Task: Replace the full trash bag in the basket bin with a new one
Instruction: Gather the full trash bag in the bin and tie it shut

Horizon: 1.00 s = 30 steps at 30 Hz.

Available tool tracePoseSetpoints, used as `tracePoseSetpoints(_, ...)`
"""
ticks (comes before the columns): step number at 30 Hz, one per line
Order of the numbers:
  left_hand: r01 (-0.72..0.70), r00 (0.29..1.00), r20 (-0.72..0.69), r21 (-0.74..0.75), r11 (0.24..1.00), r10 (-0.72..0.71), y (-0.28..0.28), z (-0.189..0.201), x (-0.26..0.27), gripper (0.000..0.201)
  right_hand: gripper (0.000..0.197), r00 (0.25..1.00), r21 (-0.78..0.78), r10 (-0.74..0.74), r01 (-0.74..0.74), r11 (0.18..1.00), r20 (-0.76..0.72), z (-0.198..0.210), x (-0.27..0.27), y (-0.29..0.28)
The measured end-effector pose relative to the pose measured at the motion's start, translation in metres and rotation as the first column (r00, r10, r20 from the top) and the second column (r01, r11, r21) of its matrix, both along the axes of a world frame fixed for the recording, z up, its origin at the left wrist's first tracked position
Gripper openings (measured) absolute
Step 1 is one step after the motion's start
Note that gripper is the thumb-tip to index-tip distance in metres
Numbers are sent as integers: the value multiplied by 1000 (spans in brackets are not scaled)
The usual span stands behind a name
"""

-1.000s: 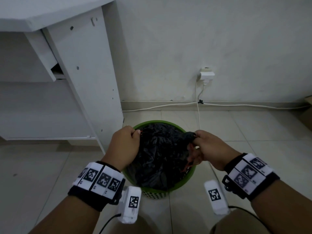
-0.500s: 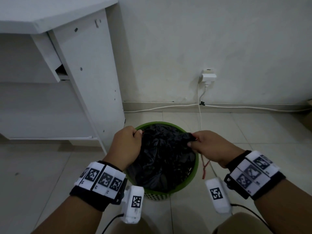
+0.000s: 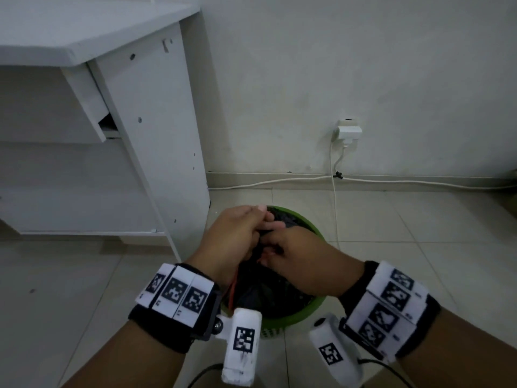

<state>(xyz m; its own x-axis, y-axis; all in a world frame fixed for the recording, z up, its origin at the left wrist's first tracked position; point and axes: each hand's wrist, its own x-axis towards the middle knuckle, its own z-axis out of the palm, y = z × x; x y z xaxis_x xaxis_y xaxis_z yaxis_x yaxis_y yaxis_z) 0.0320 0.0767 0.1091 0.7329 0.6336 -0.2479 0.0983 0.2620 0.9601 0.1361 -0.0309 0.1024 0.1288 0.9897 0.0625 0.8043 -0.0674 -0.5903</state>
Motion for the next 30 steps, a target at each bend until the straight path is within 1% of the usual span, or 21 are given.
tracePoseSetpoints(2, 78, 997, -22, 72, 994, -77, 7, -7, -5, 52, 17, 990, -68, 20, -29, 997, -139, 7, 5, -2)
tracePoseSetpoints(4, 169, 985, -31, 107, 980, -167, 13, -13, -8, 59, 20, 962, -121, -25, -8, 993, -273, 15, 9, -6)
tracePoseSetpoints(6, 231, 973, -9, 130, 964, -232, 12, -15, -11, 60, 19, 957, -119, -89, 58, 991, -277, 21, 13, -9)
tracePoseSetpoints(8, 284, 957, 8, 170, 944, -290, 6, -14, -12, 53, 13, 947, -91, -160, 139, 986, -280, 29, 15, -9)
tracePoseSetpoints(9, 308, 948, 12, 198, 931, -317, 2, -12, -12, 46, 10, 942, -75, -176, 161, 984, -287, 35, 17, -9)
tracePoseSetpoints(10, 327, 942, 0, 237, 915, -337, -2, -10, -12, 44, 8, 946, -56, -172, 163, 985, -273, 39, 19, -9)
tracePoseSetpoints(11, 341, 937, -30, 306, 889, -349, -4, -10, -12, 47, 8, 963, -36, -157, 153, 988, -219, 44, 21, -10)
tracePoseSetpoints(12, 353, 932, -70, 388, 851, -355, -4, -11, -10, 51, 9, 982, -26, -136, 133, 991, -128, 48, 25, -10)
tracePoseSetpoints(14, 393, 916, -160, 550, 737, -368, -1, -15, -8, 52, 11, 996, -77, -69, 74, 994, 62, 54, 32, -11)
tracePoseSetpoints(16, 454, 887, -274, 665, 594, -371, 8, -20, -6, 39, 13, 980, -167, -1, 35, 985, 198, 55, 41, -13)
tracePoseSetpoints(18, 504, 861, -380, 731, 459, -339, 17, -22, -7, 23, 15, 965, -205, 31, 24, 978, 261, 53, 49, -15)
tracePoseSetpoints(19, 519, 852, -412, 748, 413, -324, 21, -21, -8, 21, 15, 971, -194, 30, 17, 981, 238, 52, 51, -16)
tracePoseSetpoints(21, 524, 848, -420, 760, 386, -323, 25, -20, -10, 24, 15, 995, -108, -30, 41, 993, 98, 46, 54, -15)
tracePoseSetpoints(22, 519, 849, -405, 761, 390, -338, 25, -19, -10, 27, 16, 997, -50, -77, 76, 996, -22, 40, 54, -14)
tracePoseSetpoints(23, 513, 851, -384, 755, 408, -359, 25, -18, -10, 27, 18, 979, 1, -102, 104, 995, -175, 33, 53, -12)
tracePoseSetpoints(24, 505, 853, -353, 744, 438, -384, 24, -17, -9, 26, 20, 937, 39, -101, 120, 992, -333, 25, 49, -9)
tracePoseSetpoints(26, 478, 862, -284, 731, 486, -420, 21, -15, -8, 16, 22, 797, 73, -85, 159, 984, -598, 10, 41, -4)
tracePoseSetpoints(27, 456, 869, -254, 741, 492, -424, 20, -14, -8, 11, 22, 728, 74, -85, 184, 980, -680, 5, 38, -1)
tracePoseSetpoints(28, 430, 880, -230, 759, 489, -416, 20, -13, -8, 8, 21, 684, 70, -91, 204, 976, -724, 2, 35, 1)
tracePoseSetpoints(29, 397, 895, -212, 782, 481, -393, 20, -13, -8, 7, 22, 674, 68, -98, 216, 974, -732, 0, 34, 5)
tracePoseSetpoints(30, 355, 914, -191, 804, 477, -359, 21, -15, -9, 6, 23, 700, 70, -109, 222, 972, -706, -3, 35, 8)
